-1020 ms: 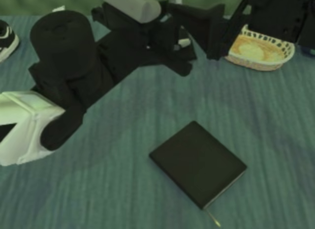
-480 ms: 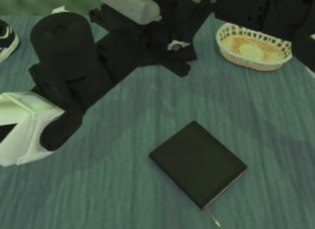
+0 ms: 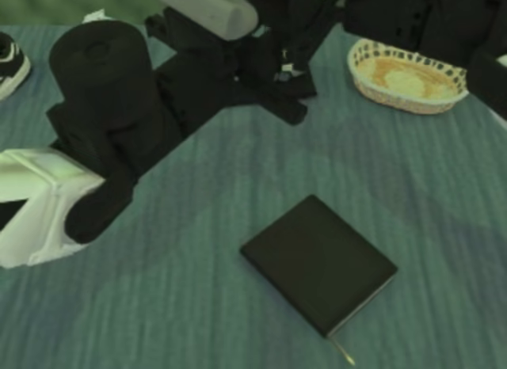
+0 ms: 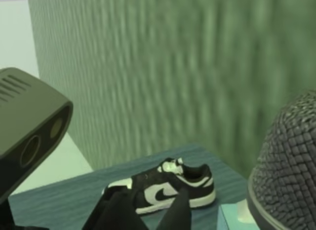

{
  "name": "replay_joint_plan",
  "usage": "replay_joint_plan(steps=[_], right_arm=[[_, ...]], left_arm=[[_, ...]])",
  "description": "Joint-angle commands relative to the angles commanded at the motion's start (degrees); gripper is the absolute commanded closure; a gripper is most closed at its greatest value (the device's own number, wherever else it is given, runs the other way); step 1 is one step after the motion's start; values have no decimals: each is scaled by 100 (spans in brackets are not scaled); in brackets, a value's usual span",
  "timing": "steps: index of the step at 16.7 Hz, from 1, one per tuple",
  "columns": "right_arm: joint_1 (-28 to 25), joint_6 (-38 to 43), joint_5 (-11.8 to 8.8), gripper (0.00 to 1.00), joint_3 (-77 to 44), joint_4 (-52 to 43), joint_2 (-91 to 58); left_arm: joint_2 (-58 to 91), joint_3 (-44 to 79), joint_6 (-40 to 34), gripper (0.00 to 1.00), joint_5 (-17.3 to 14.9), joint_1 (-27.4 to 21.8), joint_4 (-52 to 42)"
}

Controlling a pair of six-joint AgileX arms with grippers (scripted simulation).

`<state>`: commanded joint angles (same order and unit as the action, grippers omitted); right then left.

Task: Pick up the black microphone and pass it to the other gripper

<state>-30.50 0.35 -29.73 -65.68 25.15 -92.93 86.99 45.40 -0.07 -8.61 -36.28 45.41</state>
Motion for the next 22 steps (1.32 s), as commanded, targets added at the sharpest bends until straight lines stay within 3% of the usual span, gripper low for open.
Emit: replay_joint_plan(steps=[5, 14, 22], right_arm=[[0, 0, 0, 98, 0, 0, 0], [0, 0, 0, 100, 0, 0, 0], [0, 0, 0, 100, 0, 0, 0]], left_arm=[[0, 0, 0, 100, 0, 0, 0], [0, 0, 0, 100, 0, 0, 0], [0, 0, 0, 40, 0, 0, 0]])
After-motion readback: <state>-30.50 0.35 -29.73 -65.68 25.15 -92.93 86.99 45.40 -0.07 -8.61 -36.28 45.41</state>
